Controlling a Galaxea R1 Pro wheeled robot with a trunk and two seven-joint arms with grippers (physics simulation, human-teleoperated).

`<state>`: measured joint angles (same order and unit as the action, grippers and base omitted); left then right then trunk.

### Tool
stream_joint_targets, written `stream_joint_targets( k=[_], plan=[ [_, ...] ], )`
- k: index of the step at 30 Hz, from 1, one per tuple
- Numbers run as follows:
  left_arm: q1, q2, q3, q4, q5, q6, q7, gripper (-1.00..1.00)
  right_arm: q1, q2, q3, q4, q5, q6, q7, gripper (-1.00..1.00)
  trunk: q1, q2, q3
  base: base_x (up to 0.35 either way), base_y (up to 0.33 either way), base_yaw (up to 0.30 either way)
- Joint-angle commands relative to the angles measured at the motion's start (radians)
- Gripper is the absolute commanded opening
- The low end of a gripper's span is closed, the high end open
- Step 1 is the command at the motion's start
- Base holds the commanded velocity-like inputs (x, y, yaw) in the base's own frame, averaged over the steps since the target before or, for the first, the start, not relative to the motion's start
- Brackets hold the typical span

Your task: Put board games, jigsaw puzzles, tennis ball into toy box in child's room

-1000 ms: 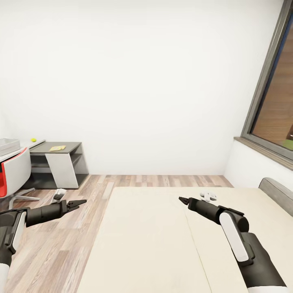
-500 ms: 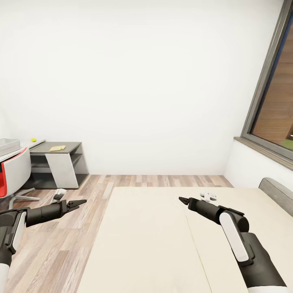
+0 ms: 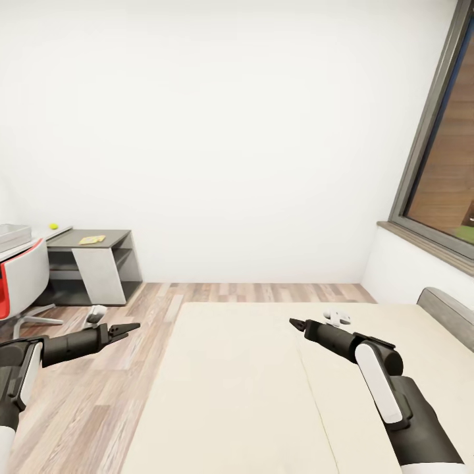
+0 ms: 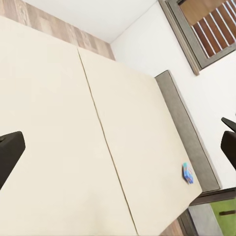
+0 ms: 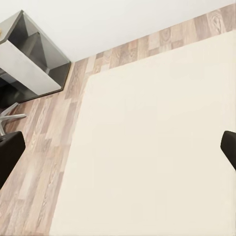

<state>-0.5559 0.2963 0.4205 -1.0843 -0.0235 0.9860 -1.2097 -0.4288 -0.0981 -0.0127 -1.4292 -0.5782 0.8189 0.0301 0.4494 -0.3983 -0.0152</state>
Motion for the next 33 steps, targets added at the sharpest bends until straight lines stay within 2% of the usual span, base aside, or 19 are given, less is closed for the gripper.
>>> stream_joint_targets(
  k=[1,33],
  plan=[
    [-0.001,0.0,0.001,0.0,-0.003,0.01,-0.005,1.0,-0.001,0.0,-0.001,0.0,0.001,0.005,0.003,1.0,0.001,-0.002,-0.002,0.0,-0.131,0.0],
    [-0.001,0.0,0.001,0.0,-0.003,0.01,-0.005,1.0,-0.001,0.001,-0.001,0.0,0.0,0.006,0.002,1.0,0.001,-0.002,-0.002,0.0,-0.165,0.0]
  ],
)
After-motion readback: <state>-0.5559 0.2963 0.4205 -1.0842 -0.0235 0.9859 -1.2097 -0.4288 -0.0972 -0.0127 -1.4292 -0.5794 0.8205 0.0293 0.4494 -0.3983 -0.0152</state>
